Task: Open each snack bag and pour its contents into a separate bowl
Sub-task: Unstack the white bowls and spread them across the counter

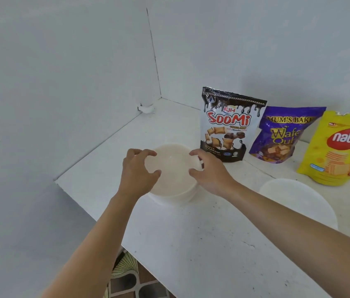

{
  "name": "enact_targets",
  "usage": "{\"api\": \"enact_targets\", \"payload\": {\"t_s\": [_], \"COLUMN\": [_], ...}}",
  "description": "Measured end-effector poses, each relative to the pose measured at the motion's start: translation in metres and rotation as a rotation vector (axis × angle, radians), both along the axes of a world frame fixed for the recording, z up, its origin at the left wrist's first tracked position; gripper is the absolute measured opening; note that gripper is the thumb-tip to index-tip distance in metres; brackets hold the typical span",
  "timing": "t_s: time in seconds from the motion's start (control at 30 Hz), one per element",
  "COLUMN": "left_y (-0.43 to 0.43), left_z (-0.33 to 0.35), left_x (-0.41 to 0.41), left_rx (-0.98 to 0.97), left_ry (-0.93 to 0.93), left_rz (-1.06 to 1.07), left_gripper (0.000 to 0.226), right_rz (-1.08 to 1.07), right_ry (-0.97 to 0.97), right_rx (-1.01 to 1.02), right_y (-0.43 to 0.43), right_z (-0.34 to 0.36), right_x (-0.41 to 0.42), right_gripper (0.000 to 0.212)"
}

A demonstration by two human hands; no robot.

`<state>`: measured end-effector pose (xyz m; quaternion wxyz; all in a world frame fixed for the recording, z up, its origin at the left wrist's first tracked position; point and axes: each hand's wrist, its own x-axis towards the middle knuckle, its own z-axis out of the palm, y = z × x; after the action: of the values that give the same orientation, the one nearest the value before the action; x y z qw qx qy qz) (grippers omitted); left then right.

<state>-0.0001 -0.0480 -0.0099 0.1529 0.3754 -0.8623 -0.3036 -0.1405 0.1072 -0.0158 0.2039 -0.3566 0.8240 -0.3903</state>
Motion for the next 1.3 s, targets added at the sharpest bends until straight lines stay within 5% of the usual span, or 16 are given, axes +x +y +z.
{"api": "enact_targets", "payload": {"t_s": [0.57,0.8,1.3], "left_y": [-0.027,-0.026,0.101], "left_z": [0.007,0.054,0.121], "left_x": [0.016,0.011,-0.061], "left_rx": [0.204,0.277,0.531], "left_ry": [0.037,0.221,0.26], "left_rz": [-0.119,-0.141,-0.498], "left_gripper": [0.06,0.065,0.052], "right_rz": [-0.029,-0.097,-0.477], "right_ry": [0.104,0.077,0.051], "right_rx": [0.105,-0.112,-0.443], "right_y": [-0.012,-0.001,0.147], "right_z": [0.004,0.047,0.104], "right_x": [0.004,-0.006,-0.04], "right_gripper": [0.048,0.025,0.031]}}
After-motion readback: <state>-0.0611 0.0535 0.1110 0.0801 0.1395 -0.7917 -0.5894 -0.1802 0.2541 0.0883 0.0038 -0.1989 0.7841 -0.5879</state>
